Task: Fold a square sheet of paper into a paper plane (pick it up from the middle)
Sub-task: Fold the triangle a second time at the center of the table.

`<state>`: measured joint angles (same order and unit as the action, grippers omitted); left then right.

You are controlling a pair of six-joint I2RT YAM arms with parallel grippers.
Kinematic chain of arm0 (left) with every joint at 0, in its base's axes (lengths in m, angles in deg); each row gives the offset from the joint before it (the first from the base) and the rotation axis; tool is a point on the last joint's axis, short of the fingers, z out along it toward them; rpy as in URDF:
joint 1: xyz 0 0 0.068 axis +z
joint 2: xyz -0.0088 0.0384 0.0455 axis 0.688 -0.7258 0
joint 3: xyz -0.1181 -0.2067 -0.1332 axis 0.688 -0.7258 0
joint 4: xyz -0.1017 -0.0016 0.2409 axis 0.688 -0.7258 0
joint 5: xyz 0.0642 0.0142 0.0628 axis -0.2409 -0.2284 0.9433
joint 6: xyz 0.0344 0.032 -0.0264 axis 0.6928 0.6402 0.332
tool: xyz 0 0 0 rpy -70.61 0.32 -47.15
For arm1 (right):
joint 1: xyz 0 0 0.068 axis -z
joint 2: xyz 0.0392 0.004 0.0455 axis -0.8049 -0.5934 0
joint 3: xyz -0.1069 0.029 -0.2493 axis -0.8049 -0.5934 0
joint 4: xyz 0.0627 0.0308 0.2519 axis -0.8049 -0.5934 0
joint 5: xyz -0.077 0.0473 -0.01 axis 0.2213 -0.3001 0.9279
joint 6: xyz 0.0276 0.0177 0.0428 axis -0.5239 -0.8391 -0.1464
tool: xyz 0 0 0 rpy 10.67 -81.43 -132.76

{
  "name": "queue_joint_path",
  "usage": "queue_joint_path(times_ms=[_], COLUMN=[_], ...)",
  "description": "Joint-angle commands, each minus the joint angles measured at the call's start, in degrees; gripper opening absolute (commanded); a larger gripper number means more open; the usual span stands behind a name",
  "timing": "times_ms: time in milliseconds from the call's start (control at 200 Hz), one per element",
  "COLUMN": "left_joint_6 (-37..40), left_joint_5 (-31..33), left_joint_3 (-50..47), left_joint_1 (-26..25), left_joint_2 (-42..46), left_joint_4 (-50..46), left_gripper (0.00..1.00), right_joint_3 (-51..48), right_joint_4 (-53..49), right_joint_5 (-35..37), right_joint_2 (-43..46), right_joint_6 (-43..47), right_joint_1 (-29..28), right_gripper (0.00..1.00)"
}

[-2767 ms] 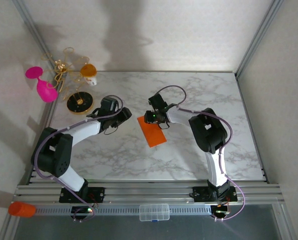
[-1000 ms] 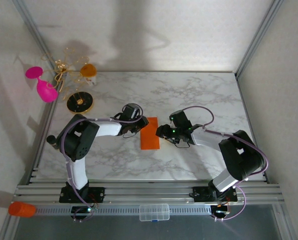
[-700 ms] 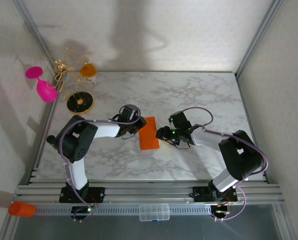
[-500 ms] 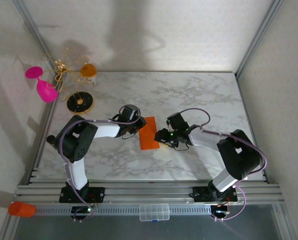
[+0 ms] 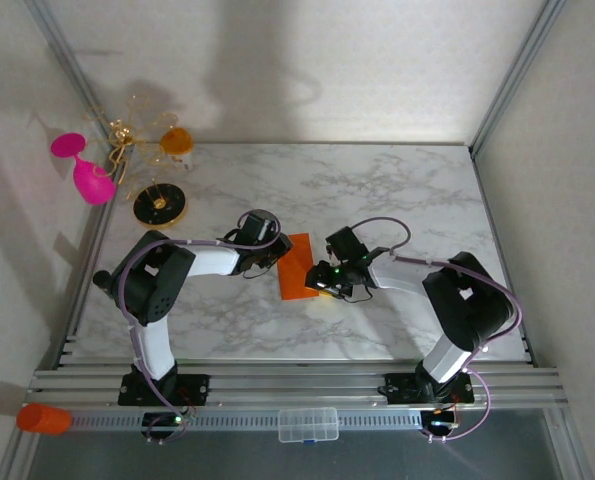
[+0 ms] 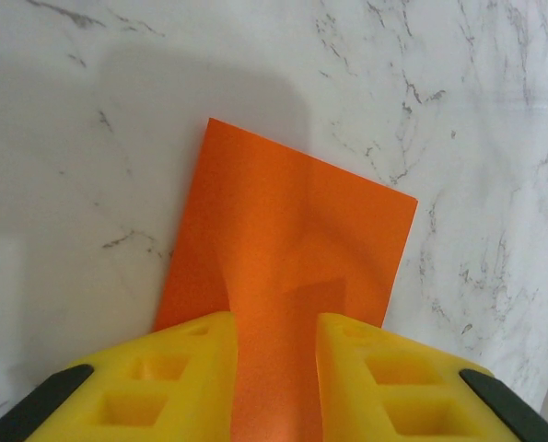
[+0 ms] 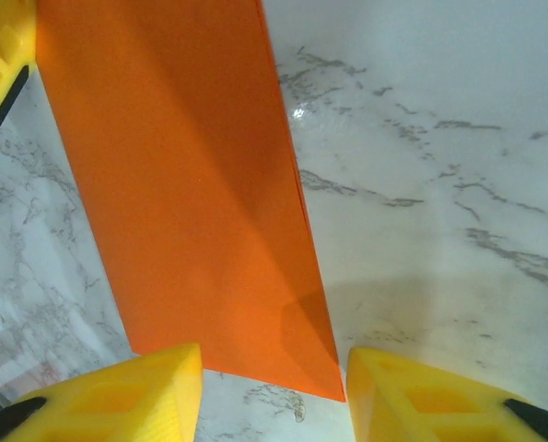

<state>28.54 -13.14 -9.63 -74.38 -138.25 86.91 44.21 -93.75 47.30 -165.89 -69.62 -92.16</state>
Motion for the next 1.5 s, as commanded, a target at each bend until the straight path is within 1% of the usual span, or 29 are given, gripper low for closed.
queue_joint_path(times_ms=[0,175,195,260,375,586,811,931,1031,1126,1217,1297,1497], left_joint_6=[-0.25,-0.51,-0.52,-0.76,-1.58,-2.49,-2.29,-2.39,-2.27,-2.02,-1.45,-0.71,4.01], left_joint_5=[2.58,2.89,2.91,2.98,2.67,2.67,2.14,1.59,0.7,-0.26,-2.11,-3.89,-6.43], left_joint_3=[-2.16,-2.91,-3.02,-3.53,-4.73,-6.12,-6.12,-6.04,-5.53,-4.58,-3.46,-2.9,-3.47], left_joint_1=[0.42,0.51,0.51,0.57,0.77,1.12,1.47,1.47,1.47,1.47,1.47,1.42,0.88], left_joint_2=[-0.61,-0.59,-0.52,-0.42,0.21,1.99,2.12,2.25,3.09,4.59,5.85,7.14,8.8], left_joint_4=[-3.9,-3.73,-3.66,-3.42,-2.72,-2.07,-1.83,-1.55,-1.7,-1.85,-1.43,-1.12,-4.6], left_gripper=[0.29,0.29,0.29,0.29,0.29,0.28,0.28,0.28,0.28,0.29,0.31,0.33,0.34], right_joint_3=[1.5,2.54,2.71,3.25,4.18,5.03,4.54,5.06,5.72,5.57,6.26,7.81,10.91], right_joint_4=[-1.02,-1.77,-1.78,-2.04,-2.64,-2.59,0.05,-1.98,-4.43,-4.38,-5.1,-6.67,-8.41], right_joint_5=[-0.68,-0.12,-0.19,-0.01,0.69,1.36,0.96,1.99,3.31,2.18,1.88,3.18,4.89], right_joint_2=[-1.83,-2.97,-3.0,-3.09,-2.92,-3.35,-1.22,-2.18,-2.84,-3.71,-5.27,-6.47,-7.96], right_joint_6=[-0.07,0.11,0.19,0.44,0.98,1.07,0.81,1.15,1.65,2.01,3.1,4.82,8.83], right_joint_1=[-0.96,-0.95,-2.29,-2.63,-2.65,-2.66,-2.66,-2.63,-2.65,-2.65,-2.65,-2.48,-1.51], right_gripper=[0.44,0.44,0.43,0.43,0.4,0.38,0.39,0.39,0.39,0.39,0.39,0.38,0.38])
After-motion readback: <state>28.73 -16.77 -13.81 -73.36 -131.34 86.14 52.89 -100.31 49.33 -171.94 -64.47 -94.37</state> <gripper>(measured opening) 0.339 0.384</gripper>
